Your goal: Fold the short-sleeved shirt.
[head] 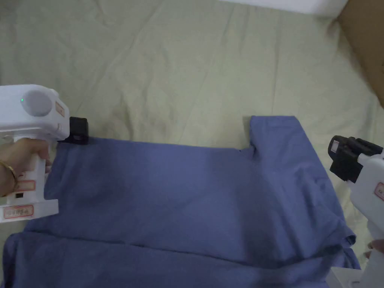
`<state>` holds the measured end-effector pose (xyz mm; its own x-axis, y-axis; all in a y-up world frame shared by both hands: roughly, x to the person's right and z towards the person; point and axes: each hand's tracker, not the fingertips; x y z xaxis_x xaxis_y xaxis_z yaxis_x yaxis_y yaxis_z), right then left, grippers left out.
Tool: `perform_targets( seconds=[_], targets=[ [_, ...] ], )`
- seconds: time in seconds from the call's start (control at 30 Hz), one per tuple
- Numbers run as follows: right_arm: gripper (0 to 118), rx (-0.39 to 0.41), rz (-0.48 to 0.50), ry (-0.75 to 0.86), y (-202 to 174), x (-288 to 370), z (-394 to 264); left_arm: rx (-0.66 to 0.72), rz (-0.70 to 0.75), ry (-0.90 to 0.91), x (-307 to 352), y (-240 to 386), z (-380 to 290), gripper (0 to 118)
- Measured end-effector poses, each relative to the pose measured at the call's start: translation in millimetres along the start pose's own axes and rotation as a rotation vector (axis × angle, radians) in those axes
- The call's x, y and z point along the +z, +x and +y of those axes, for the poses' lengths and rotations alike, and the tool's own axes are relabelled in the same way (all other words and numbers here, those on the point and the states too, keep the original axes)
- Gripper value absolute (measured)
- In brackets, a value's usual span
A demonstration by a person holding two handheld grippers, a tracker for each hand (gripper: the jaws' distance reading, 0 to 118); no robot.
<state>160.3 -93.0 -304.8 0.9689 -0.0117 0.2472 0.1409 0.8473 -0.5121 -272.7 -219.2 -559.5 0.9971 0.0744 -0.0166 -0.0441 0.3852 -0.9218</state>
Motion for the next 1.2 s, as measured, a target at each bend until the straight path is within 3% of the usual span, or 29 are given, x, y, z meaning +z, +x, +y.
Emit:
perform_targets(
  seconds=[0.07, 0.1, 0.17, 0.2, 0.27, 0.37, 0.43, 0.5, 0.53, 0.57, 0.87, 1.03, 1.13, 1.17, 1.2],
  targets=[
    [0, 0.004, -0.008, -0.017, 2.3, -5.4, -1.5, -0.048, -0.012, -0.017, -2.3, 6.5, -6.8, 38],
    [0, 0.002, -0.012, -0.027, 4.0, -7.8, -1.9, -0.096, 0.021, 0.013, -0.8, 9.4, -12.1, 31],
    [0, -0.039, -0.015, -0.064, 9.7, -12.4, -0.5, -0.15, -0.006, 0.021, 6.6, 8.8, -14.3, 1],
    [0, -0.081, -0.005, -0.088, 14.3, -16.2, 1.9, -0.138, -0.068, 0.001, 10.1, 7.6, -14.5, 1],
    [0, -0.146, -0.001, -0.097, 24.8, -22.4, 6.9, -0.115, -0.061, 0.026, 22.2, 10.5, -15.9, 1],
    [1, -0.159, -0.004, -0.125, 38.3, -37.3, 22.3, -0.11, -0.087, 0.152, 51.1, 7.0, -14.0, 1],
    [25, -0.133, -0.011, -0.208, 46.8, -51.3, 33.6, -0.082, -0.135, 0.199, 70.1, 2.9, -14.1, 1],
    [83, -0.163, 0.018, -0.28, 56.9, -69.6, 43.2, -0.084, -0.145, 0.235, 85.6, 3.1, -17.0, 1],
    [106, -0.161, 0.031, -0.318, 60.3, -78.6, 45.5, -0.087, -0.144, 0.244, 90.6, 3.8, -18.3, 1],
    [116, -0.16, 0.025, -0.351, 62.6, -90.1, 47.3, -0.09, -0.148, 0.248, 89.7, -0.2, -16.5, 1],
    [114, -0.105, -0.091, -0.595, 68.8, -182.0, 18.5, -0.017, -0.176, 0.234, 80.4, -15.5, -21.3, 1],
    [112, -0.061, -0.145, -0.605, 78.6, -224.2, 0.8, -0.003, -0.173, 0.219, 72.6, -24.0, -20.1, 1],
    [90, -0.079, -0.163, -0.603, 81.8, -233.0, -7.6, 0.002, -0.171, 0.209, 70.5, -22.4, -20.9, 1],
    [68, -0.11, -0.166, -0.615, 84.6, -236.3, -11.1, -0.002, -0.164, 0.205, 68.6, -22.0, -20.1, 1],
    [59, -0.161, -0.144, -0.631, 89.9, -240.0, -12.9, -0.006, -0.16, 0.205, 67.8, -20.6, -21.0, 1]
  ],
)
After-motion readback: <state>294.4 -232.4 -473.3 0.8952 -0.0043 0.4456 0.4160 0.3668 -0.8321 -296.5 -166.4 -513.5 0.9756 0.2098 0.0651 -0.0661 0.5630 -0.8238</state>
